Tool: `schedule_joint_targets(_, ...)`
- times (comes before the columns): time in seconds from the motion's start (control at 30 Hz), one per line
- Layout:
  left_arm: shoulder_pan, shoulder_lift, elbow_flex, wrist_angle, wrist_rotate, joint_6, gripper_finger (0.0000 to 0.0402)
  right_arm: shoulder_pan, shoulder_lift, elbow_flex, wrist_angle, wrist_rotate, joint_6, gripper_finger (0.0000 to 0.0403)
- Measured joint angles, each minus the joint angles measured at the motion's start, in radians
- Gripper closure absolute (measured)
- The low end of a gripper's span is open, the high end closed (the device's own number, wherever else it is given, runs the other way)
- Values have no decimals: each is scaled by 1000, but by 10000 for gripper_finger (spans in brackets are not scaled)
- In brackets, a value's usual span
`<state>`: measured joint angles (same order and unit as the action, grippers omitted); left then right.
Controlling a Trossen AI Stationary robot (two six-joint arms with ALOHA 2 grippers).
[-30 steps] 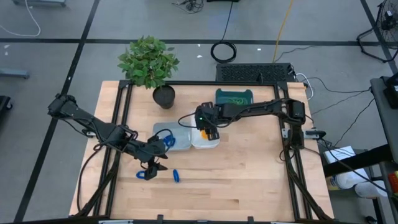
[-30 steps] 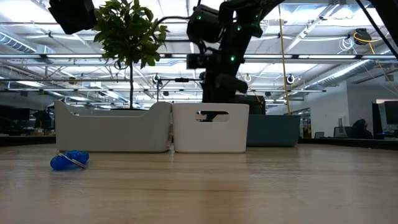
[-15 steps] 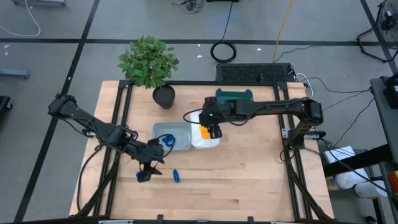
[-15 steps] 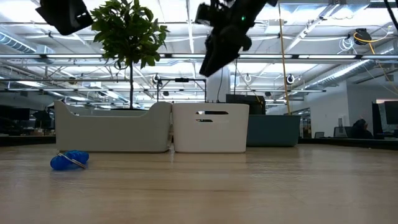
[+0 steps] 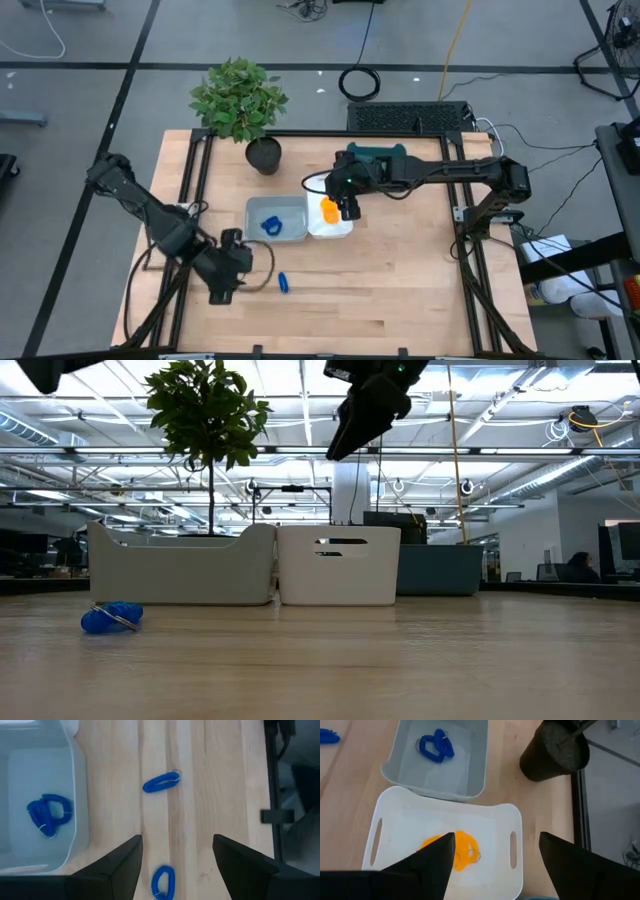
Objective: Sort spring keychains
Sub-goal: Put the blue spring keychain into the gray bin
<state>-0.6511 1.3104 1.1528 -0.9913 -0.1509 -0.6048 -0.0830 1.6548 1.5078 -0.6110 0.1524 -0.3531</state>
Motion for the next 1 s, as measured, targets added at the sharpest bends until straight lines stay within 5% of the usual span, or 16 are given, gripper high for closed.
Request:
schedule_joint_targets(0.43, -101, 296, 131, -241, 65, -90, 151, 45, -105, -2, 189, -6, 65, 129)
schedule_joint_targets(1.0, -196, 376, -61, -13, 153, -286, 151, 178, -320, 0, 296, -77, 79, 132)
